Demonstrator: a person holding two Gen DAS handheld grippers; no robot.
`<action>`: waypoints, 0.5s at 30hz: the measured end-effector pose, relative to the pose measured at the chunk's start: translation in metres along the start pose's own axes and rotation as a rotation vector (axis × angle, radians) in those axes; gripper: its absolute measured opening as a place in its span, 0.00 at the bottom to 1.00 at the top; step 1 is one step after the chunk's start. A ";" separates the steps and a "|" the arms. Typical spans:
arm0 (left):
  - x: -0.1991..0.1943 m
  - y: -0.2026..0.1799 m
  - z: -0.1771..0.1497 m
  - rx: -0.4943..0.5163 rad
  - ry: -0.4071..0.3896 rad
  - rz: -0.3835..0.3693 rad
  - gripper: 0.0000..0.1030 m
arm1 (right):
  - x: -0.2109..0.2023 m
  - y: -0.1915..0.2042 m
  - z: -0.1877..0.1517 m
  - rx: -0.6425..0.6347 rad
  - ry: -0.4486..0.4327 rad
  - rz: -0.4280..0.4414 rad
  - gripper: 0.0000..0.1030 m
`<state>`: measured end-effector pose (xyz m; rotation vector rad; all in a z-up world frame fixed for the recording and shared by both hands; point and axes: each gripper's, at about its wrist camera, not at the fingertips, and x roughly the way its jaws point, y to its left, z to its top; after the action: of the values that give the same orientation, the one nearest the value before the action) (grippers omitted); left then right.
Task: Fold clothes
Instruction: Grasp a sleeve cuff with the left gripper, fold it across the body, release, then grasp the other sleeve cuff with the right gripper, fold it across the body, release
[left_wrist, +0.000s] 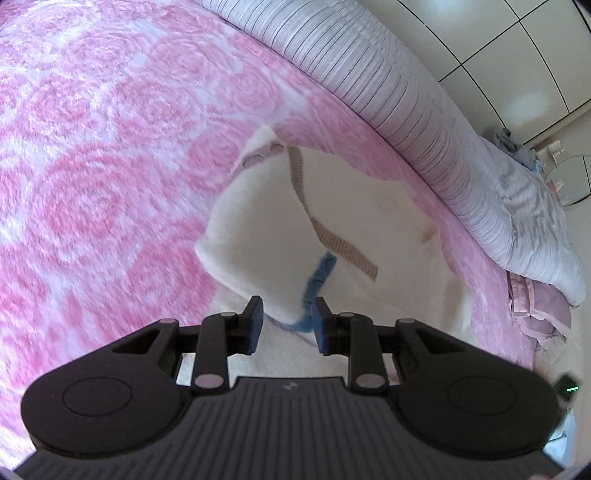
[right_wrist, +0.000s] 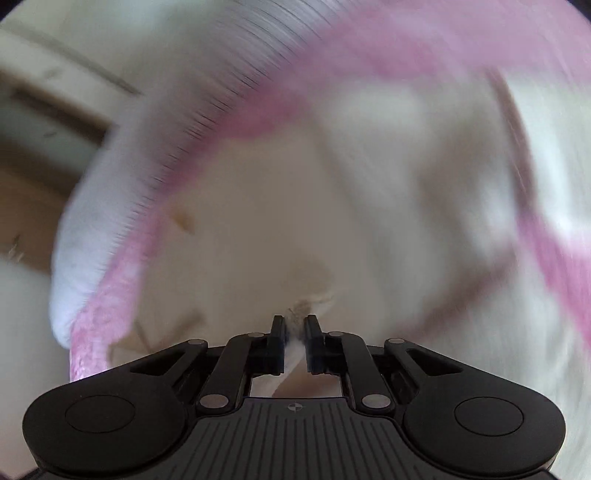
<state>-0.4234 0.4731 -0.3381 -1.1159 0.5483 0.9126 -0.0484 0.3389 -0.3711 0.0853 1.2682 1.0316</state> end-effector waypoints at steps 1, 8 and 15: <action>0.002 -0.001 0.001 0.011 0.000 0.003 0.22 | -0.007 0.005 0.006 -0.037 -0.042 -0.004 0.08; 0.026 -0.011 0.002 0.099 0.029 0.029 0.22 | -0.026 0.007 0.039 -0.179 -0.188 -0.116 0.08; 0.045 -0.023 0.002 0.198 0.044 0.057 0.22 | -0.018 -0.008 0.034 -0.202 -0.183 -0.135 0.08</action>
<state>-0.3806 0.4864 -0.3602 -0.9471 0.6941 0.8641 -0.0156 0.3380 -0.3503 -0.0592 0.9856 1.0056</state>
